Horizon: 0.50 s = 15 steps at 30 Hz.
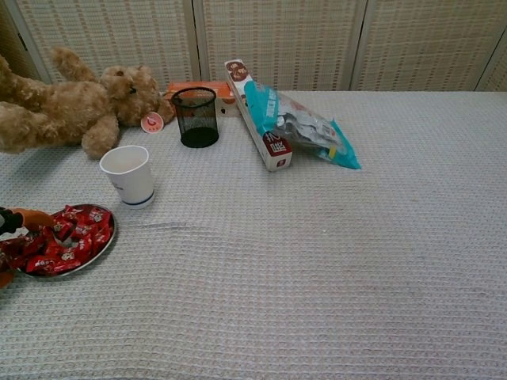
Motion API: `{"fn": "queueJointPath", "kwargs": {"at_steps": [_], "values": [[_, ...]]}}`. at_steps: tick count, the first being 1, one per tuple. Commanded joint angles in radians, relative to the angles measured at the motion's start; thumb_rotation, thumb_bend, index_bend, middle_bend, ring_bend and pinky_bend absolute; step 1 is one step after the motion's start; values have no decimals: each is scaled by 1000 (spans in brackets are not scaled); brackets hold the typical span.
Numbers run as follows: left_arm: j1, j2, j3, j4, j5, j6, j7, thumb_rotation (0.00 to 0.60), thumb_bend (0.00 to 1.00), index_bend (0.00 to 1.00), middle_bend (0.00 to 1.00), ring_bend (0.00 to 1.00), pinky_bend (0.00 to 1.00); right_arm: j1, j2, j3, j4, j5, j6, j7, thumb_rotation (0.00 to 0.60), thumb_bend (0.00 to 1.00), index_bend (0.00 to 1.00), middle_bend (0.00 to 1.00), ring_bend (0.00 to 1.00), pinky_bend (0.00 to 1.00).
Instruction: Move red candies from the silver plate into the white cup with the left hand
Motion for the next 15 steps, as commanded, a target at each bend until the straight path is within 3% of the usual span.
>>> {"fn": "queueJointPath", "kwargs": {"at_steps": [1,7,15], "values": [[-1,-2,-4,2,-1,-1,-3,600,350,239,285,317,898,0,0,0,0,1,-1,1,600,67,0,0,0,0],[1,-12,-15,18,7,13,-15,600,345,383,415,416,945,1,0,1,-1,4,-5,-1,600,68,0,0,0,0],[3,-16,-20,37,2,9,-9,600,344,444,434,425,948,1,0,2,-3,7,-9,-7,600,67,0,0,0,0]]}}
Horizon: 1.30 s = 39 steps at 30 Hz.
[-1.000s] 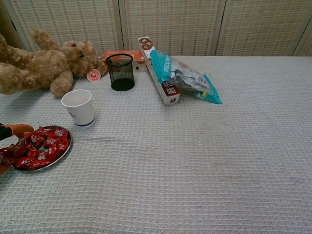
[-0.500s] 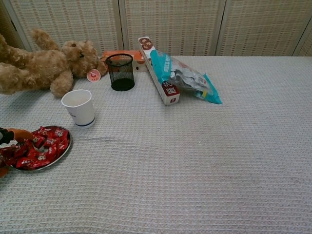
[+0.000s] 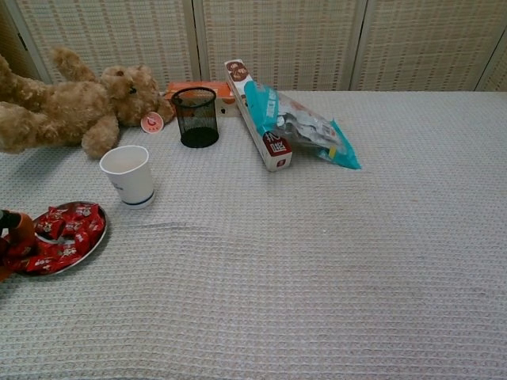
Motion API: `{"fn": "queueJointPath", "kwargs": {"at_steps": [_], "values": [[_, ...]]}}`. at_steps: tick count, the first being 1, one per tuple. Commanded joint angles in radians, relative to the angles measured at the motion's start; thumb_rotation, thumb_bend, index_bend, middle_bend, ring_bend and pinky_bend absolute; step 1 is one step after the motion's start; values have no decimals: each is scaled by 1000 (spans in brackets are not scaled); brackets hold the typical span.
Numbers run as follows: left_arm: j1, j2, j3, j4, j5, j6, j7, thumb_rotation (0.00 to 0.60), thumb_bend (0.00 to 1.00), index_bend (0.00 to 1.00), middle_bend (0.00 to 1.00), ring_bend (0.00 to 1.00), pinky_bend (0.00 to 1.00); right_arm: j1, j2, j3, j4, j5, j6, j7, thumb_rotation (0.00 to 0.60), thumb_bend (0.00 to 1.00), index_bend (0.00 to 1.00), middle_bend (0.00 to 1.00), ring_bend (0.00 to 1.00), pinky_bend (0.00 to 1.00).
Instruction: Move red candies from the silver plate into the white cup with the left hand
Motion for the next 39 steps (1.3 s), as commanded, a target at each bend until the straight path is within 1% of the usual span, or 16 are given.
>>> {"fn": "queueJointPath", "kwargs": {"at_steps": [1,6,12,18,20,24,32,39], "values": [[1,-1,-1,2,4,4,-1,600,345,454,441,430,950,1,0,0,-1,1,-3,-1,600,67,0,0,0,0],[2,-6,0,8,23,19,-16,600,350,477,462,446,960,2,1,-1,-3,2,-7,-3,600,68,0,0,0,0],[0,-10,-2,16,24,12,-20,600,361,500,475,462,972,1,3,-1,-5,3,-7,-2,600,68,0,0,0,0],[0,-13,-4,22,28,14,-28,600,370,546,536,512,990,1,4,0,-5,5,-7,-3,600,67,0,0,0,0],[1,-15,-4,26,42,27,-40,600,379,570,568,536,992,2,4,0,-6,7,-11,-6,600,67,0,0,0,0],[2,-18,-2,34,55,36,-53,600,388,592,598,561,993,2,4,0,-8,8,-13,-8,600,67,0,0,0,0],[2,-14,-2,29,67,42,-75,600,409,605,614,576,992,2,5,1,-9,10,-14,-6,600,68,0,0,0,0],[-5,20,-10,-22,85,53,-99,600,408,609,620,578,992,3,4,2,-8,13,-16,-6,600,67,0,0,0,0]]}}
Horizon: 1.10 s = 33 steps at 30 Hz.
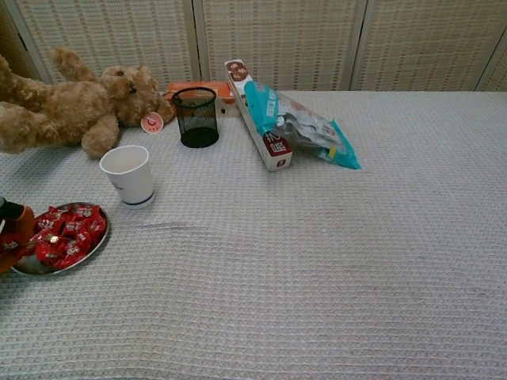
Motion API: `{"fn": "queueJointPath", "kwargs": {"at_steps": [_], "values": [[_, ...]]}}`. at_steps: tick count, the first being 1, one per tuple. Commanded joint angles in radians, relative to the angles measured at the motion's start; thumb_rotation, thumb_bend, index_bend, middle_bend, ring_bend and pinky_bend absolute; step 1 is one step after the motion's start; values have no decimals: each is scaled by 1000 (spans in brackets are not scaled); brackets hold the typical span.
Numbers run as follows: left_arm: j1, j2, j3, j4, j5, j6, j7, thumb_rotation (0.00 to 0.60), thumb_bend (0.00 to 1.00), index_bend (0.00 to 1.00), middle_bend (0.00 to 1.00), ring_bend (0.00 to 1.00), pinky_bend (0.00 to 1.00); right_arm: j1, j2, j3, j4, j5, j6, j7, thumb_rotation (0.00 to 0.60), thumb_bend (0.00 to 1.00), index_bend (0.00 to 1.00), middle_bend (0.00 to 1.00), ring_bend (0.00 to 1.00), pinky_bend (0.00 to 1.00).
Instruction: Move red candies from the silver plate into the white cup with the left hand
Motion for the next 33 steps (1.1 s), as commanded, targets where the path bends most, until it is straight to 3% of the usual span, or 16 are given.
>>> {"fn": "queueJointPath", "kwargs": {"at_steps": [1,11,21,27,33], "values": [[-6,18,-7,-26,7,2,-9,600,410,609,620,579,992,1,0,1,0,2,-2,-1,600,67,0,0,0,0],[-55,71,-70,-121,-22,-34,-39,600,414,610,622,579,992,3,-1,5,-1,14,-9,-2,600,68,0,0,0,0],[-194,87,-202,-218,-93,-133,64,600,414,610,623,578,992,11,-5,17,-4,43,-30,-12,600,68,0,0,0,0],[-286,40,-251,-157,-165,-209,161,600,413,610,622,579,992,15,-4,22,-5,60,-43,-13,600,67,0,0,0,0],[-334,-10,-262,-87,-214,-240,190,600,414,605,614,578,990,15,-3,27,-4,72,-44,-11,600,67,0,0,0,0]]}}
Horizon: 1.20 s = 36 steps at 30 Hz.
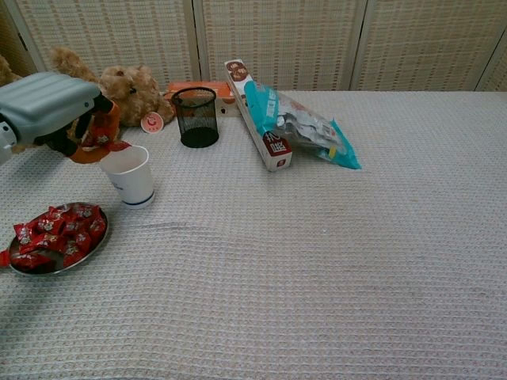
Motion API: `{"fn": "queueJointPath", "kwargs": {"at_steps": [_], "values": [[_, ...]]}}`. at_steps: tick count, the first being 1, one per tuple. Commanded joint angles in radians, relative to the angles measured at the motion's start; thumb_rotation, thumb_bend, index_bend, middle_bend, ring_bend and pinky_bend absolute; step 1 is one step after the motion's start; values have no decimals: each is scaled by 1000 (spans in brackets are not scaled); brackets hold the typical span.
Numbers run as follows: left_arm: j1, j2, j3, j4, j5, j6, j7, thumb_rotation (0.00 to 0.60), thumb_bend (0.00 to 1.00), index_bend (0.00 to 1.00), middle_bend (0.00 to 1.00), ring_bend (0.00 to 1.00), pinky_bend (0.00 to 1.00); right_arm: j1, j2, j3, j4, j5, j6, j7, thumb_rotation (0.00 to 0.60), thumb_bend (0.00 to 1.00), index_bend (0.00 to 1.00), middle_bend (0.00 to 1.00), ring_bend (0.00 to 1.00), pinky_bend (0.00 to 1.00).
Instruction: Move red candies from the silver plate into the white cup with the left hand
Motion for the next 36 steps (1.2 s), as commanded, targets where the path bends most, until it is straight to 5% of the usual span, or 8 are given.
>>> {"fn": "queueJointPath", "kwargs": {"at_steps": [1,14,23,31,36], "values": [[-24,-23,-2,30,-23,-21,10,600,414,599,606,578,990,0,0,3,1,7,-1,1,600,67,0,0,0,0],[-57,-52,28,44,-52,-16,66,600,410,371,418,411,883,0,1,2,-2,8,1,-2,600,68,0,0,0,0],[-45,-19,59,-6,-47,18,83,600,409,335,391,371,852,-2,3,2,-1,5,7,5,600,68,0,0,0,0],[79,95,190,-175,101,166,-36,600,396,255,365,360,850,-8,8,-5,-2,-17,26,15,600,67,0,0,0,0],[194,128,296,-163,172,270,-120,600,392,234,357,359,861,-14,8,-13,1,-40,43,19,600,68,0,0,0,0]]}}
